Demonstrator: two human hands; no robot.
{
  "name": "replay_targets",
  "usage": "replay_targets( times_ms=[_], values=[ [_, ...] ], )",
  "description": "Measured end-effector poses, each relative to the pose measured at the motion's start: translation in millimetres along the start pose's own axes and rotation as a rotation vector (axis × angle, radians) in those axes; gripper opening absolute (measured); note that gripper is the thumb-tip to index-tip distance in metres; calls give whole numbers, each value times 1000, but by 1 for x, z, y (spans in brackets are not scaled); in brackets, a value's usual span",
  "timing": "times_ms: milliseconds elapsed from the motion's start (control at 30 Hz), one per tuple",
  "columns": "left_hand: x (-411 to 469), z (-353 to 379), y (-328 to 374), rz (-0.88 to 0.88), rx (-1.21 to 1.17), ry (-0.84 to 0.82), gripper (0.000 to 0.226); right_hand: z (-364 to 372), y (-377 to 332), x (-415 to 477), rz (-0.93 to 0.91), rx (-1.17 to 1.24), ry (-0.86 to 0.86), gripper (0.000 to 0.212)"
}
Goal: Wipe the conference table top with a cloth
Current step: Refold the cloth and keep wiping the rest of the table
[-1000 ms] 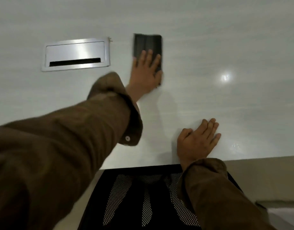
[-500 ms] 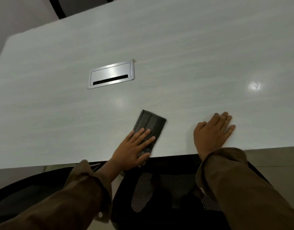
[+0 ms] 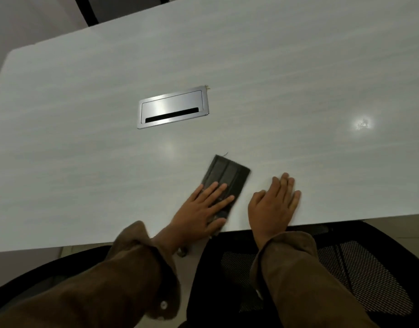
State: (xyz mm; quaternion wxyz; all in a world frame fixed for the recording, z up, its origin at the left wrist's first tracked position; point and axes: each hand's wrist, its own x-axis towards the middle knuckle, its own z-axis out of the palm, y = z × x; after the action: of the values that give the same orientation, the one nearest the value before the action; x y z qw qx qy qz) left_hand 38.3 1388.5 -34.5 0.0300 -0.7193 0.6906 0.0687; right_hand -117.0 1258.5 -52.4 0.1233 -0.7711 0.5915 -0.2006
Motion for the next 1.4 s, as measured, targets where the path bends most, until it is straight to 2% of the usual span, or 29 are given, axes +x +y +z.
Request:
replay_targets(
  times_ms=[100, 233, 333, 433, 500, 600, 733, 800, 867, 933, 1000, 1067, 1133, 1200, 1267, 1333, 1400],
  values=[
    [-16, 1, -52, -96, -37, 25, 62, 3, -4, 0, 17, -37, 54, 44],
    [28, -8, -104, -299, -95, 62, 63, 6, -4, 0, 23, -43, 102, 43],
    [93, -15, -113, -493, -138, 75, 65, 9, -5, 0, 28, -46, 147, 42],
    [151, -18, -88, -671, -179, 115, 63, 10, -6, 0, 25, -35, 171, 44],
    [169, -19, -65, -630, -183, 116, 63, 11, -5, 1, 25, -34, 186, 45],
    [150, -16, -32, -385, -167, 86, 64, 8, -4, 0, 21, -24, 170, 46],
    [41, -7, -23, 99, -17, 8, 62, 5, -4, 0, 34, -4, 137, 45],
    [-11, -5, -54, 220, 54, -36, 62, 4, -5, 1, 36, 7, 119, 44],
    [-37, -8, -86, 187, 112, -50, 63, 3, -4, 0, 38, 24, 107, 43],
    [-35, -5, -92, -73, 56, -50, 63, 4, -3, 0, 35, 24, 105, 42],
    [-13, -3, -67, -389, -23, 40, 64, 5, -2, 0, 30, 12, 102, 42],
    [6, -2, -39, -519, -71, 58, 65, 4, -1, -1, 23, -9, 76, 43],
    [5, -3, -31, -379, -39, 13, 65, 4, -3, -2, 18, -27, 61, 44],
    [-16, -9, -44, -70, 48, -71, 64, 5, -7, -2, 68, -23, 45, 44],
    [-55, -14, -69, 140, 130, -155, 64, 7, -21, -5, 117, -4, 36, 46],
    [-90, -16, -95, 168, 157, -200, 65, 10, -43, -14, 127, 23, 7, 47],
    [-111, -18, -117, 88, 129, -212, 66, 17, -71, -30, 101, 59, -17, 48]
  ],
)
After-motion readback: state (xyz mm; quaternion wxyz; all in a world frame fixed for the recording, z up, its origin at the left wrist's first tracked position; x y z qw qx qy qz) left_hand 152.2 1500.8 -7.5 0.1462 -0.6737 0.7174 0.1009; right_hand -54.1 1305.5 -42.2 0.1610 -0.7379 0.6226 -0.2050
